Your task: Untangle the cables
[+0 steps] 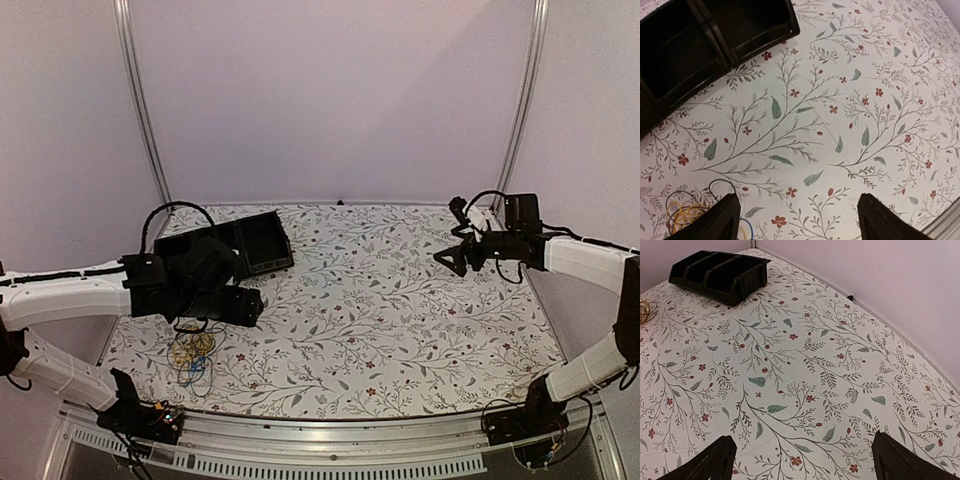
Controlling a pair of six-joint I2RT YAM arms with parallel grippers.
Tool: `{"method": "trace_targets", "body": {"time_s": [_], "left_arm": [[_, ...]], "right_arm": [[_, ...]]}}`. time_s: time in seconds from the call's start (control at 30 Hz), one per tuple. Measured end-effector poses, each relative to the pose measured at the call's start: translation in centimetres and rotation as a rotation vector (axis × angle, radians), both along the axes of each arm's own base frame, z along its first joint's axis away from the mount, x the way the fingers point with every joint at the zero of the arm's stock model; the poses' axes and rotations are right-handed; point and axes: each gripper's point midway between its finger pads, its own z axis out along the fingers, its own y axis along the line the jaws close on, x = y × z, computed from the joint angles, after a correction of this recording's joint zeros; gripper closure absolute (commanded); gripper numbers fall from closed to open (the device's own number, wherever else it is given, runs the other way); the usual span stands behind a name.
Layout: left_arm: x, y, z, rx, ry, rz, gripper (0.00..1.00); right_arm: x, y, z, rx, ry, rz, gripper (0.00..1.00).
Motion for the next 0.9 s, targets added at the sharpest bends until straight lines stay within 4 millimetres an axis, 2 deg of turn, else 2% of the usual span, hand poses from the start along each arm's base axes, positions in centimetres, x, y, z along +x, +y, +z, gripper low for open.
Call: {"method": "trace_targets", "body": {"time_s": [0.07, 0.17, 0.27, 0.4, 0.57, 0.9], "left_arm": [[-1.8, 1.5, -2.2, 0.049, 0.061, 0.074, 0.13], [-4.1, 5.0, -5.2, 0.139, 0.135, 0.219, 0.12], [-5.5, 8.3, -7.2, 0.192, 0.162, 0.338, 0.13], [-6.5, 10.4, -8.9, 0.203, 0.172, 0.411, 0.16], [-6.6, 10.3, -10.4, 0.205, 0.182, 0.414, 0.18], [-5.5, 6.0, -12.5, 0.181, 0.183, 0.263, 0.21]], "right_arm": [[-0.6, 1.6, -0.8, -0.024, 0.002, 0.059, 0.01], [-1.4, 3.1, -1.6, -0.049, 0.010, 0.117, 0.01], [-2.0, 4.0, -2.2, -0.070, 0.011, 0.159, 0.01], [-2.3, 4.5, -2.7, -0.085, 0.013, 0.186, 0.01], [-2.7, 5.3, -3.8, -0.102, 0.031, 0.218, 0.01], [-3.0, 5.6, -5.0, -0.130, 0.053, 0.234, 0.02]]}}
